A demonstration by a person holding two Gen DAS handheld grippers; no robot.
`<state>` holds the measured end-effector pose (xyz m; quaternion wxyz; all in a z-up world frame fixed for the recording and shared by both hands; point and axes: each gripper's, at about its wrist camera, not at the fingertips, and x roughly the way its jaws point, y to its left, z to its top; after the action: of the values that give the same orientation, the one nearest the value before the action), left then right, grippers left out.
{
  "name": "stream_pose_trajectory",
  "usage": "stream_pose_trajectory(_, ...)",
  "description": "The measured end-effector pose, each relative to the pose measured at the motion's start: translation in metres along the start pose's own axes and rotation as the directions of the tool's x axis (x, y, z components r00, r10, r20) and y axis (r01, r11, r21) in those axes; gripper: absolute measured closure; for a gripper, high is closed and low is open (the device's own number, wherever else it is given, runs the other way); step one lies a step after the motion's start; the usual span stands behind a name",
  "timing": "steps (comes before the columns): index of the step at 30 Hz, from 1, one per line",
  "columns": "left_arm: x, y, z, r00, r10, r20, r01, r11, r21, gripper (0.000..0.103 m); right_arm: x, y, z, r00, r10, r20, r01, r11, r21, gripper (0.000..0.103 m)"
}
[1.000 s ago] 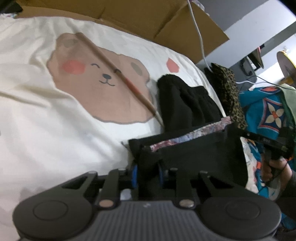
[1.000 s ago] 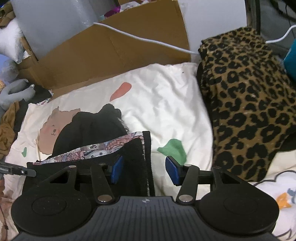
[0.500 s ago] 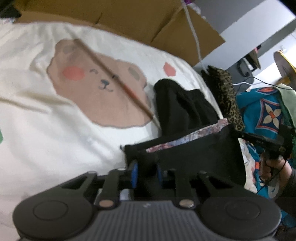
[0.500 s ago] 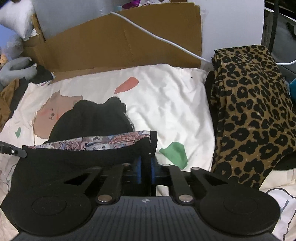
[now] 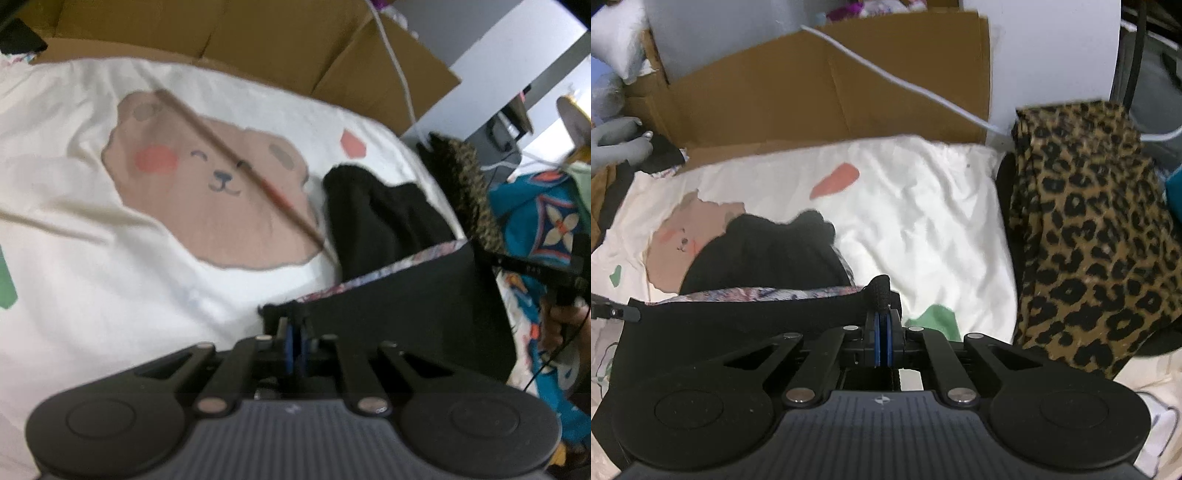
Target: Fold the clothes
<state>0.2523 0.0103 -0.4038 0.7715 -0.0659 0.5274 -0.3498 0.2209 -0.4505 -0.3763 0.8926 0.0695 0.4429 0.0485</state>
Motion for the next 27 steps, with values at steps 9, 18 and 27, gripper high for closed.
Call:
stream_pose_trajectory(9,0.006,-0.003,0.001,0.998,0.056,-0.009,-0.056,0.998,0.031,0.068,0.006,-0.011,-0.005,1.0,0.025,0.005,-0.025,0.999,0.044,0.055)
stream_pose_trajectory(18,0.017,-0.017,0.001,0.995,0.096,-0.011,-0.094,0.992,0.085,0.06,0.034,-0.007,-0.011,0.997,0.059,-0.054,-0.058,0.998,0.032,0.055)
stream_pose_trajectory(27,0.02,-0.02,0.002,0.993,0.12,-0.02,-0.118,0.991,0.07,0.069,0.05,-0.005,-0.015,0.994,0.081,-0.067,-0.079,0.997,0.019,0.053)
